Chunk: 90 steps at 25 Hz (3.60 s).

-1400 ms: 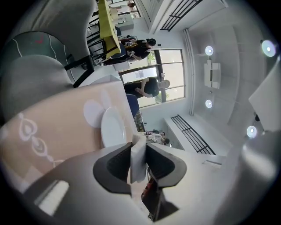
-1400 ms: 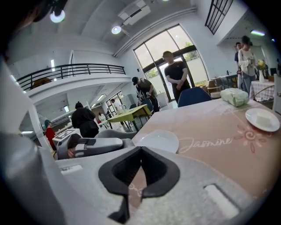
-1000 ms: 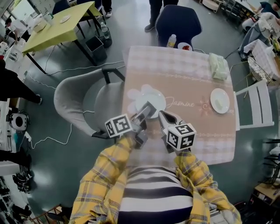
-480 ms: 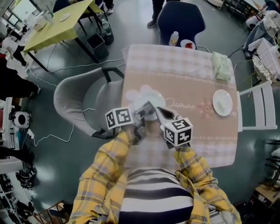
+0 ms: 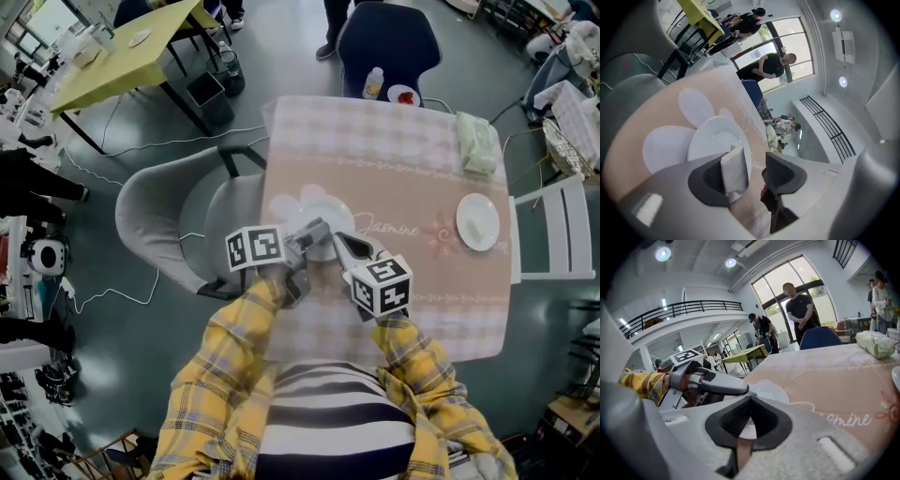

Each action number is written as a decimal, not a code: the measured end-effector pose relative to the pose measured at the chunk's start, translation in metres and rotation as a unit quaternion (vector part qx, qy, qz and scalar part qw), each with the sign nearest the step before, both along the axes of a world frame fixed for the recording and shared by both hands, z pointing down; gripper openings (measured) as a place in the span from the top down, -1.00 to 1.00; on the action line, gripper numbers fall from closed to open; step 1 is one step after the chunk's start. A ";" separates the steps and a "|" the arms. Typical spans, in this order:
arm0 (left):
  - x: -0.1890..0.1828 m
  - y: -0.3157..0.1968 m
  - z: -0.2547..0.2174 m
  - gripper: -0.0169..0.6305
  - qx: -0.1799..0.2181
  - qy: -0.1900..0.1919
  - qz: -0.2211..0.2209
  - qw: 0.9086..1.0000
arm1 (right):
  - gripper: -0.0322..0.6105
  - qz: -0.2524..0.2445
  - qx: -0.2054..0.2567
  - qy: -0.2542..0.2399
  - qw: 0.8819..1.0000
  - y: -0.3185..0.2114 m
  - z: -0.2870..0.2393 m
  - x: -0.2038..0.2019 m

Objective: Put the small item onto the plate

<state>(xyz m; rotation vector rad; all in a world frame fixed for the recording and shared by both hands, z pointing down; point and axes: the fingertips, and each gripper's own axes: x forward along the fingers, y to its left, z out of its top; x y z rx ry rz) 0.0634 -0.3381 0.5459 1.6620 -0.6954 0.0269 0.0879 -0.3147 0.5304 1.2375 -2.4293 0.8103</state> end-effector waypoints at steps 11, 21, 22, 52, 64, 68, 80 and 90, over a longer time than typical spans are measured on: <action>-0.013 0.012 0.011 0.15 0.093 -0.174 0.125 0.972 | 0.91 -0.004 -0.003 0.002 1.000 0.005 0.001 -0.001; -0.016 0.007 0.016 -0.02 0.193 -0.319 0.190 0.908 | 0.91 0.000 -0.004 0.000 1.000 0.009 -0.001 0.003; -0.013 0.006 0.015 -0.02 0.199 -0.320 0.190 0.906 | 0.91 0.000 -0.004 0.000 1.000 0.009 0.000 0.004; -0.051 0.092 -0.011 0.93 0.288 -0.266 0.133 0.910 | 0.91 0.048 0.000 0.022 0.999 0.056 0.001 -0.006; -0.065 0.160 -0.023 0.94 0.298 -0.236 0.147 0.913 | 0.91 0.076 0.004 0.033 0.997 0.121 -0.007 -0.022; -0.070 0.181 -0.024 0.94 0.301 -0.225 0.146 0.915 | 0.91 0.086 0.002 0.042 0.995 0.144 -0.004 -0.022; -0.085 0.229 -0.022 0.94 0.303 -0.214 0.149 0.917 | 0.91 0.100 0.003 0.056 0.993 0.195 0.000 -0.035; -0.086 0.249 -0.026 0.94 0.309 -0.202 0.145 0.918 | 0.91 0.115 -0.001 0.057 0.992 0.226 0.002 -0.038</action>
